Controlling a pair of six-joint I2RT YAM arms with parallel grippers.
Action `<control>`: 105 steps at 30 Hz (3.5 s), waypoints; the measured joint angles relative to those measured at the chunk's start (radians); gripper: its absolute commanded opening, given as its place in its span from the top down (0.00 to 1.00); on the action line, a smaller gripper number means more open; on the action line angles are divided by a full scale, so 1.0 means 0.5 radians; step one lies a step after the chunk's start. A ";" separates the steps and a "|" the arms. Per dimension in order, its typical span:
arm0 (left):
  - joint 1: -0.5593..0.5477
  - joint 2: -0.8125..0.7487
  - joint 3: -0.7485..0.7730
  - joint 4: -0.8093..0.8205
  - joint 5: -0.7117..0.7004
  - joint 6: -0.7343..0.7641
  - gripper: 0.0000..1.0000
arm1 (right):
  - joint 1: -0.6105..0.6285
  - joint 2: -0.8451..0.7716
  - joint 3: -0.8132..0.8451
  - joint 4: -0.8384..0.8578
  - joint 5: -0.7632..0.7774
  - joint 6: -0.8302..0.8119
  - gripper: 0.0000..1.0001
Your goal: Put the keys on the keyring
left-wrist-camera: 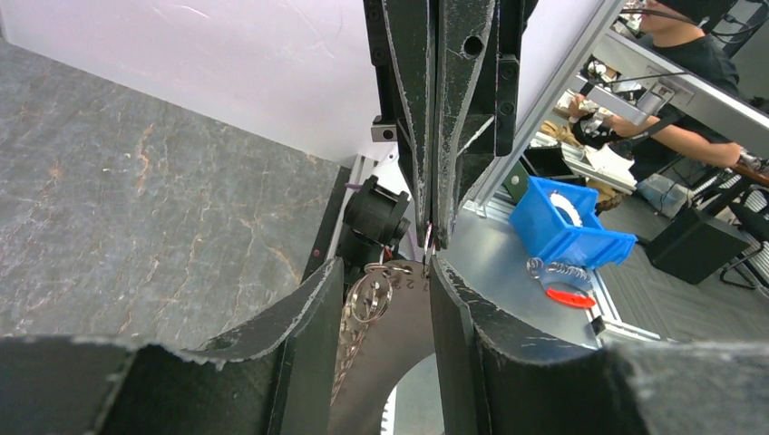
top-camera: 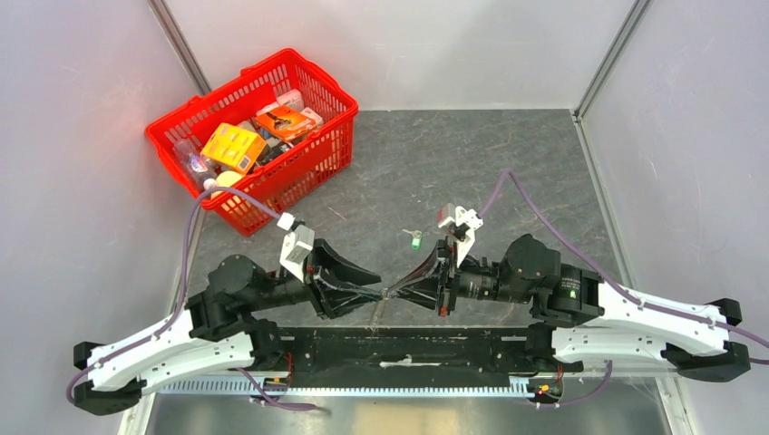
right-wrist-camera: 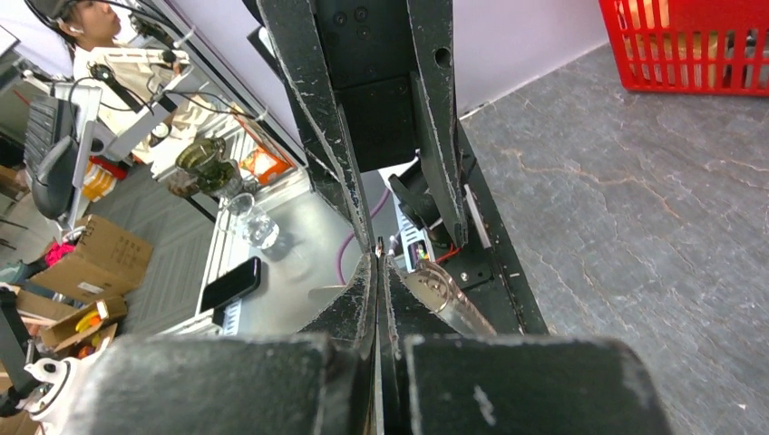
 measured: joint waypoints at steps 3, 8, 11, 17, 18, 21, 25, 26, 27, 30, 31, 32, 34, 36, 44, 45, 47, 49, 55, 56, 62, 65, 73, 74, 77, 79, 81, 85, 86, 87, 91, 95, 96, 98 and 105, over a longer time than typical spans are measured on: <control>0.000 0.007 -0.008 0.064 0.002 -0.015 0.54 | 0.002 -0.033 -0.040 0.079 0.014 0.013 1.00; 0.000 0.009 -0.026 0.143 0.008 -0.035 0.57 | 0.003 -0.039 -0.046 0.153 0.024 0.024 1.00; 0.000 0.009 -0.036 0.183 0.011 -0.047 0.58 | 0.007 -0.039 -0.048 0.184 0.037 0.024 1.00; 0.000 0.013 -0.038 0.242 0.021 -0.069 0.59 | 0.007 -0.037 -0.055 0.238 0.041 0.024 1.00; 0.000 0.013 -0.041 0.250 0.022 -0.075 0.59 | 0.008 -0.037 -0.056 0.239 0.041 0.024 1.00; 0.000 0.012 -0.054 0.274 0.024 -0.084 0.59 | 0.011 -0.037 -0.066 0.248 0.043 0.024 1.00; 0.000 0.007 -0.064 0.278 0.024 -0.088 0.60 | 0.011 -0.037 -0.090 0.251 0.050 0.024 1.00; 0.000 0.005 -0.065 0.278 0.024 -0.089 0.60 | 0.011 -0.037 -0.095 0.250 0.052 0.024 1.00; 0.000 0.005 -0.065 0.282 0.024 -0.090 0.60 | 0.011 -0.037 -0.099 0.250 0.055 0.024 1.00; 0.000 0.005 -0.065 0.293 0.024 -0.092 0.67 | 0.011 -0.037 -0.108 0.251 0.060 0.024 1.00; 0.000 0.005 -0.065 0.297 0.025 -0.092 0.68 | 0.011 -0.037 -0.108 0.251 0.062 0.024 1.00; 0.000 0.005 -0.065 0.301 0.025 -0.095 0.69 | 0.011 -0.037 -0.109 0.253 0.066 0.024 1.00; 0.000 0.010 -0.065 0.314 0.028 -0.098 0.70 | 0.011 -0.037 -0.109 0.259 0.073 0.024 1.00; 0.000 0.016 -0.065 0.330 0.035 -0.100 0.71 | 0.011 -0.040 -0.110 0.265 0.080 0.024 1.00; 0.000 0.042 -0.065 0.356 0.078 -0.108 0.74 | 0.011 -0.053 -0.112 0.282 0.087 0.023 1.00; 0.001 0.043 -0.065 0.359 0.079 -0.112 0.74 | 0.012 -0.054 -0.115 0.287 0.088 0.024 1.00; 0.001 0.043 -0.065 0.359 0.079 -0.115 0.76 | 0.014 -0.058 -0.123 0.294 0.088 0.023 1.00; 0.000 0.043 -0.065 0.359 0.080 -0.120 0.79 | 0.015 -0.058 -0.123 0.295 0.089 0.023 1.00; 0.000 0.042 -0.065 0.365 0.113 -0.134 0.98 | 0.017 -0.066 -0.140 0.309 0.095 0.022 1.00; 0.000 0.043 -0.065 0.366 0.114 -0.137 0.98 | 0.020 -0.069 -0.143 0.316 0.095 0.022 1.00; 0.001 0.056 -0.064 0.382 0.140 -0.143 0.98 | 0.022 -0.079 -0.146 0.316 0.095 0.018 0.89; 0.001 0.080 -0.064 0.385 0.178 -0.143 0.98 | 0.024 -0.093 -0.146 0.275 0.098 0.007 0.75; 0.000 0.133 -0.064 0.300 0.288 -0.143 0.98 | 0.024 -0.186 -0.144 0.087 0.172 -0.068 0.41; 0.000 0.131 -0.064 0.290 0.294 -0.143 0.98 | 0.024 -0.196 -0.144 0.066 0.185 -0.070 0.40; 0.001 0.117 -0.064 0.278 0.327 -0.142 0.98 | 0.024 -0.228 -0.130 -0.047 0.242 -0.097 0.34; 0.001 0.108 -0.064 0.278 0.349 -0.142 0.98 | 0.024 -0.261 -0.123 -0.129 0.292 -0.111 0.31; 0.000 0.096 -0.064 0.286 0.387 -0.143 0.98 | 0.024 -0.309 -0.117 -0.220 0.365 -0.124 0.26; 0.000 0.098 -0.064 0.288 0.436 -0.142 0.98 | 0.024 -0.372 -0.034 -0.484 0.660 -0.155 0.23; 0.000 0.100 -0.064 0.285 0.446 -0.142 0.98 | 0.024 -0.362 0.018 -0.558 0.748 -0.163 0.23; 0.001 0.101 -0.064 0.282 0.450 -0.142 0.98 | 0.024 -0.334 0.086 -0.640 0.855 -0.175 0.23; 0.000 0.100 -0.064 0.275 0.452 -0.142 0.98 | -0.008 -0.111 0.294 -0.840 1.166 -0.233 0.28; 0.000 0.077 -0.069 0.262 0.447 -0.142 0.98 | -0.224 0.198 0.329 -0.967 1.213 -0.280 0.36; 0.000 0.070 -0.069 0.259 0.446 -0.142 0.98 | -0.320 0.283 0.326 -0.991 1.171 -0.287 0.36; 0.000 0.047 -0.069 0.247 0.445 -0.142 0.98 | -0.533 0.414 0.306 -1.025 1.085 -0.301 0.40; 0.000 -0.057 -0.098 0.177 0.432 -0.139 0.98 | -0.945 0.608 0.247 -1.008 0.718 -0.323 0.51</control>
